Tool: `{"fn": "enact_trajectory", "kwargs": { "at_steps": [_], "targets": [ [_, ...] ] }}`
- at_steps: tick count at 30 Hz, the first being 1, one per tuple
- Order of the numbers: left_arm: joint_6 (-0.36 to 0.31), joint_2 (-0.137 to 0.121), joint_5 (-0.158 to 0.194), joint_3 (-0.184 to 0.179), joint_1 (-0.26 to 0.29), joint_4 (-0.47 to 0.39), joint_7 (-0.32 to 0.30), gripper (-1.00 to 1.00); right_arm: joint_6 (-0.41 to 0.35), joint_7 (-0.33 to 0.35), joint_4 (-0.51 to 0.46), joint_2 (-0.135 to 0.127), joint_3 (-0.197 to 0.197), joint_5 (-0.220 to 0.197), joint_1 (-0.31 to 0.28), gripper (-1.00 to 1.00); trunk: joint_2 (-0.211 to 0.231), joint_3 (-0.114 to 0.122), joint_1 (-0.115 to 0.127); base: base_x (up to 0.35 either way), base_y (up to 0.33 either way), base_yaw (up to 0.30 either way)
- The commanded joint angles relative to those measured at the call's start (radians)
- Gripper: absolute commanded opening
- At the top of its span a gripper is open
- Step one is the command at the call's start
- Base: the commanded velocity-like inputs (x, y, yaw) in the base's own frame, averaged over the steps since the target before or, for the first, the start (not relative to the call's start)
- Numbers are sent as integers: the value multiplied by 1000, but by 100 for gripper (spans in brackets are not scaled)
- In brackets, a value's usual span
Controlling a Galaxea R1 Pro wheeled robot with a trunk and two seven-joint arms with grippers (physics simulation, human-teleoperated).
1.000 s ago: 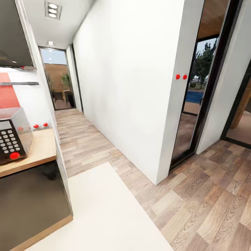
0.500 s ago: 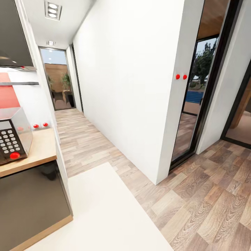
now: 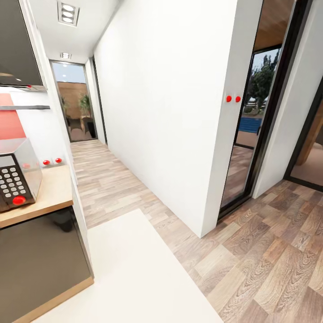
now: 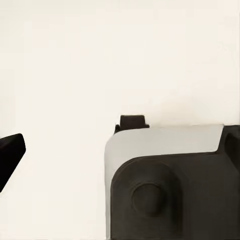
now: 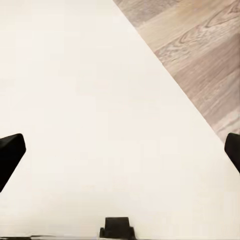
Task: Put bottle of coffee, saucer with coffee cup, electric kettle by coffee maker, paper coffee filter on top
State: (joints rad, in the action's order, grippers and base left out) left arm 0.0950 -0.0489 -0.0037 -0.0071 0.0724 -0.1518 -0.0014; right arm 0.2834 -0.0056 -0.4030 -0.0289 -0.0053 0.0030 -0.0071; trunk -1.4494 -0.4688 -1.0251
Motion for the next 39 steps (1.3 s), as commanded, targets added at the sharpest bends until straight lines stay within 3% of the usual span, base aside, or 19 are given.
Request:
{"fn": "enact_trajectory", "kwargs": {
  "at_steps": [1, 6, 11, 15, 17, 26, 39],
  "targets": [
    [4, 2, 0, -1, 7, -17, 0, 100, 11, -1, -18, -1, -1, 0, 0, 100, -1, -1, 0, 0, 0, 0],
    [4, 11, 1, -1, 50, -117, 0, 100, 23, 1, -89, -4, -1, 0, -11, 100, -1, -1, 0, 0, 0, 0],
    [9, 11, 1, -2, 82, -171, -1, 100, 24, 2, -101, -15, -1, 1, -15, 100, -1, -1, 0, 0, 0, 0],
    [131, -10, 3, 1, 76, -168, -2, 100, 23, 6, -96, -19, 2, 8, -16, 100, -1, -1, 0, 0, 0, 0],
    [147, -14, 6, 0, 74, -166, -3, 100, 23, 6, -95, -20, 2, 9, -16, 100, -1, -1, 0, 39, 0, 0],
    [160, -15, 5, -1, 73, -164, -2, 100, 23, 6, -74, -18, 7, 9, -16, 100, -1, -1, 0, 246, -71, 14],
    [161, -15, 13, 1, 73, -161, -2, 100, 24, 1, -57, -17, 7, 8, -16, 100, -1, -7, 0, 79, -137, 234]
  ]
}}
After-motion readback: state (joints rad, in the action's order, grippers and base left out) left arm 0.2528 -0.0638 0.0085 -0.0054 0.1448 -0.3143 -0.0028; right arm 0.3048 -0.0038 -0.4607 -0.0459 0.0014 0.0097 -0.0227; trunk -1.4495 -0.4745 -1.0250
